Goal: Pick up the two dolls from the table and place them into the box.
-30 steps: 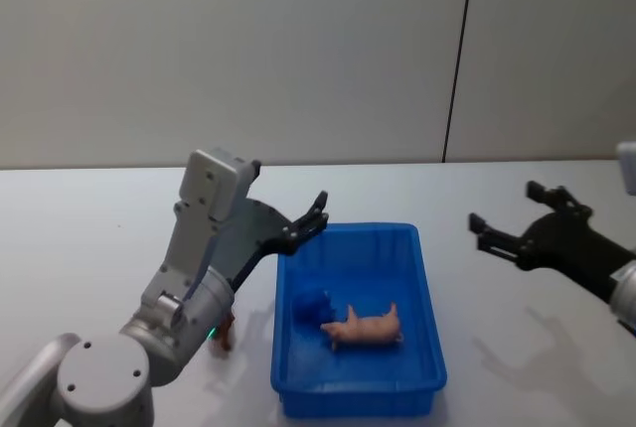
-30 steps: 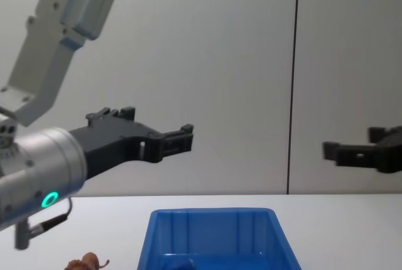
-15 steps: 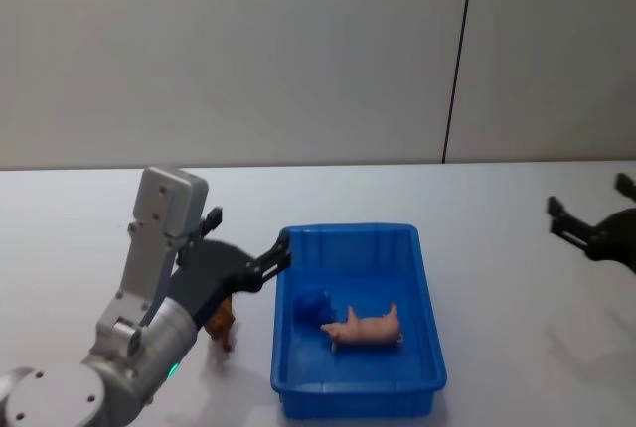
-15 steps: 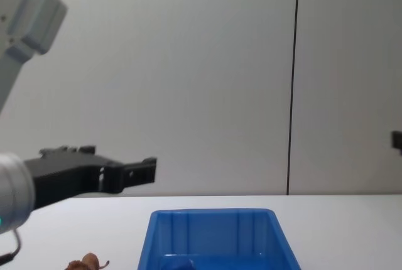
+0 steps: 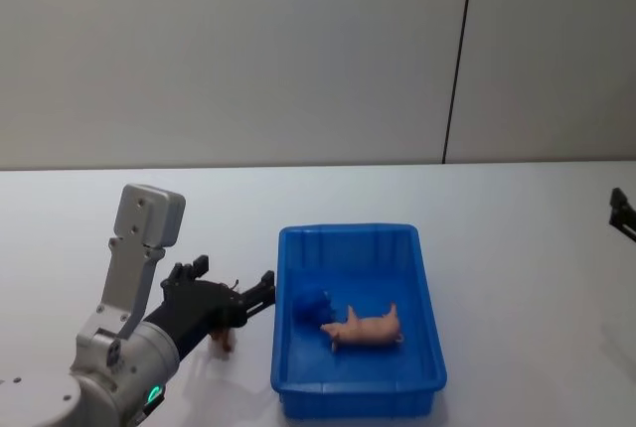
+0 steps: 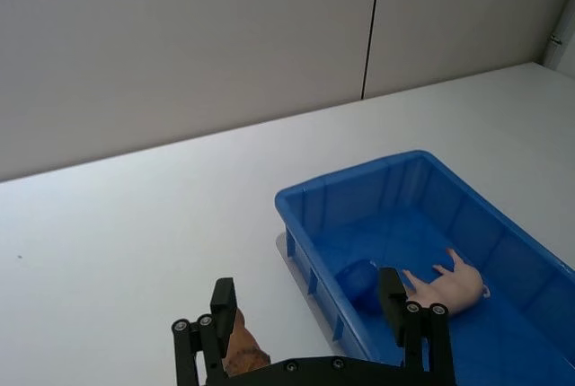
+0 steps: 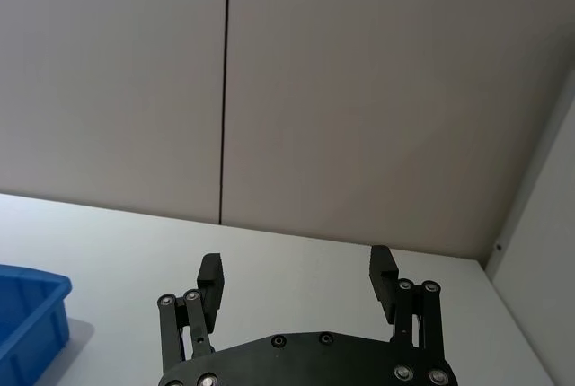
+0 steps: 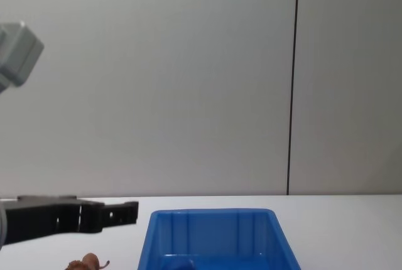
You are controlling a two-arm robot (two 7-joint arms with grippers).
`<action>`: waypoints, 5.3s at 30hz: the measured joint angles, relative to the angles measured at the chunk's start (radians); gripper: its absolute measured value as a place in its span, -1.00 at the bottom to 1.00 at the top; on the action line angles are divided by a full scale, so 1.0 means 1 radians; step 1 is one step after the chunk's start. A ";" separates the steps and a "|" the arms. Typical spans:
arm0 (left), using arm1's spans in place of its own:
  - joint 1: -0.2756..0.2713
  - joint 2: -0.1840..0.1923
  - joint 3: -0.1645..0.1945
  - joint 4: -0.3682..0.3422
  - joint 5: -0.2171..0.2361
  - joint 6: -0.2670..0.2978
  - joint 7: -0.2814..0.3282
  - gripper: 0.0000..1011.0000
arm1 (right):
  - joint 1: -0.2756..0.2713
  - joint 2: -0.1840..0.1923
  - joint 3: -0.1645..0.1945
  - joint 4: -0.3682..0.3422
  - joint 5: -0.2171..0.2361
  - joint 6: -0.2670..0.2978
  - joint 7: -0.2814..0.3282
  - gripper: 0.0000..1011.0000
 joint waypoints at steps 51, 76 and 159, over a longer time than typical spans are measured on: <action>-0.101 -0.098 -0.027 0.233 -0.105 0.133 0.032 0.98 | -0.028 0.014 0.023 -0.004 0.004 -0.035 -0.063 0.98; -0.150 -0.140 -0.023 0.313 -0.078 0.167 0.034 0.79 | -0.029 0.014 0.023 -0.004 0.004 -0.035 -0.064 0.98; -0.324 -0.254 0.015 0.452 -0.060 -0.041 -0.552 0.18 | -0.029 0.014 0.023 -0.004 0.004 -0.035 -0.064 0.98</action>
